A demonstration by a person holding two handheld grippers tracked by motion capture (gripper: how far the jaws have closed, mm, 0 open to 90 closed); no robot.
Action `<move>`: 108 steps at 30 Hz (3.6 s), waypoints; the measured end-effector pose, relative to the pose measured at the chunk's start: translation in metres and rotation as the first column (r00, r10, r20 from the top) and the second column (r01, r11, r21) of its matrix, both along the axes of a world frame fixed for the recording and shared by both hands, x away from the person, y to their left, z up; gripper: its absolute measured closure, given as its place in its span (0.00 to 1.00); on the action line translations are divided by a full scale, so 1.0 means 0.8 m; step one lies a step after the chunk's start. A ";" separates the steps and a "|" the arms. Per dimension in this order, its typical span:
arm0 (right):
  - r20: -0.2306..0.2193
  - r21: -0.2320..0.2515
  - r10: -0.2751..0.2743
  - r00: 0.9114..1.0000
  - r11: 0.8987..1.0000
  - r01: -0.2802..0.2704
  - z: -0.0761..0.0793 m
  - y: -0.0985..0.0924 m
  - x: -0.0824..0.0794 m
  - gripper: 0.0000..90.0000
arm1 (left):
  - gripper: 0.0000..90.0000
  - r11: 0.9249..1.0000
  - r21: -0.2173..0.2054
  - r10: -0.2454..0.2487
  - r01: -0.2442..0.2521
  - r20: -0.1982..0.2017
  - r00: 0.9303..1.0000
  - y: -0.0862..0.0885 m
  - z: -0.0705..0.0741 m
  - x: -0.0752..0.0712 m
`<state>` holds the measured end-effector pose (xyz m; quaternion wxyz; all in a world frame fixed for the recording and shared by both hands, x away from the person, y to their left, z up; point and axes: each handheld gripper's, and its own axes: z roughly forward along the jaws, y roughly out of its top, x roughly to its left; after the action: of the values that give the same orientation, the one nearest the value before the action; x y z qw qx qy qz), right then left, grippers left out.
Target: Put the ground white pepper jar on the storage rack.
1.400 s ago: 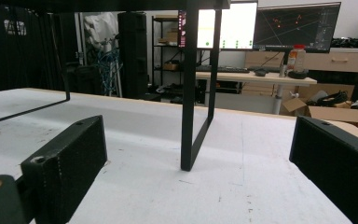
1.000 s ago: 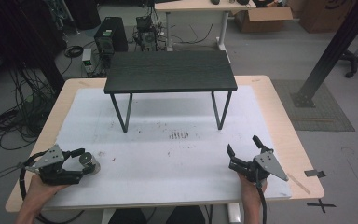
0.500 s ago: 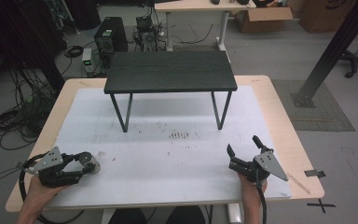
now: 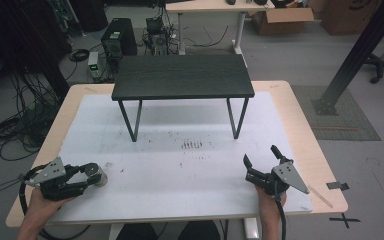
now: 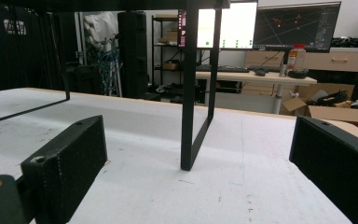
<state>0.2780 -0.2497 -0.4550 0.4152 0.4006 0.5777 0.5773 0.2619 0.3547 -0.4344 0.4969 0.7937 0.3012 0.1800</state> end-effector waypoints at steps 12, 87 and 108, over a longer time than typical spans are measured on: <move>0.000 -0.001 0.000 1.000 1.000 0.000 0.000 0.000 0.000 0.04 | 0.54 1.000 -0.026 0.011 -0.011 0.009 1.000 0.001 -0.003 -0.001; 0.002 0.002 0.000 1.000 1.000 0.000 0.000 0.000 0.000 0.04 | 0.55 0.979 -0.017 -0.201 0.203 0.077 0.977 -0.160 0.221 0.097; 0.002 0.001 -0.001 1.000 1.000 0.001 0.000 0.000 0.000 0.04 | 0.55 0.974 0.006 -0.227 0.228 0.097 0.969 -0.195 0.281 0.142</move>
<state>0.2778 -0.2497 -0.4551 0.4158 0.4006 0.5770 0.5777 0.3756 0.1990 -0.2099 0.5305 0.8119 0.1843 0.1593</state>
